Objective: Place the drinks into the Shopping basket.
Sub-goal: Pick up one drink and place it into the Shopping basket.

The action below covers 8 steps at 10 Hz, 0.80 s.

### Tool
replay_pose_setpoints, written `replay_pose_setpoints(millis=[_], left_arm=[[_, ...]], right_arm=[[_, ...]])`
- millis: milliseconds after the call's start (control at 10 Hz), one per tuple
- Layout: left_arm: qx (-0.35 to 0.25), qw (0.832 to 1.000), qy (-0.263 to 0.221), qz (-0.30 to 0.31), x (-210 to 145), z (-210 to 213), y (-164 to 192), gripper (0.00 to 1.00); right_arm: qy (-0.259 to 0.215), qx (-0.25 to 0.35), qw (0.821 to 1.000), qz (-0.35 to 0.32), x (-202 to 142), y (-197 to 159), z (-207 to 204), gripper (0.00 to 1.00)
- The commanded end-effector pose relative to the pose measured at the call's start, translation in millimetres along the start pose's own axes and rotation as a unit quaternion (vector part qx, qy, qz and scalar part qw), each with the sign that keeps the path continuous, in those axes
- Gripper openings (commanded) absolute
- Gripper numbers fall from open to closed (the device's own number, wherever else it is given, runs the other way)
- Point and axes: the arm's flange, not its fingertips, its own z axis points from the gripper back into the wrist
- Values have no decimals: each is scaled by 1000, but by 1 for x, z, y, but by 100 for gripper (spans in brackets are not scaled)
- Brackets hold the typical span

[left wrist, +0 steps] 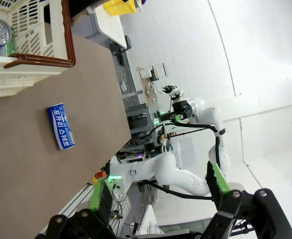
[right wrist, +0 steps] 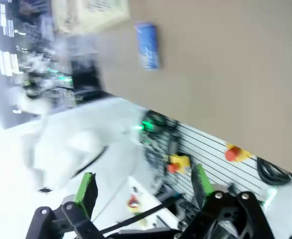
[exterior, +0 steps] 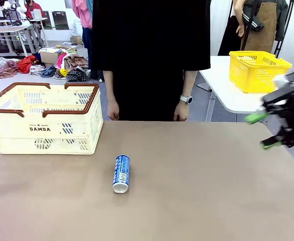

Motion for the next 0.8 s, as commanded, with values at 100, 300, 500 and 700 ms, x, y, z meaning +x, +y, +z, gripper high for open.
replay_pose_setpoints(millis=[100, 300, 500, 700], left_arm=[[-12, 1000, -4, -1, -1, -1, -3, 100], [-12, 1000, -4, -1, -1, -1, -3, 100], [-12, 1000, -4, -1, -1, -1, -3, 100], [-12, 1000, -4, -1, -1, -1, -3, 100]], right_arm=[[-32, 179, 982, 48, -63, -100, -3, 100], [-48, 209, 975, 64, -66, -125, -7, 100], [-59, 173, 982, 42, -24, -77, 71, 100], [-59, 173, 982, 42, -24, -77, 71, 100]])
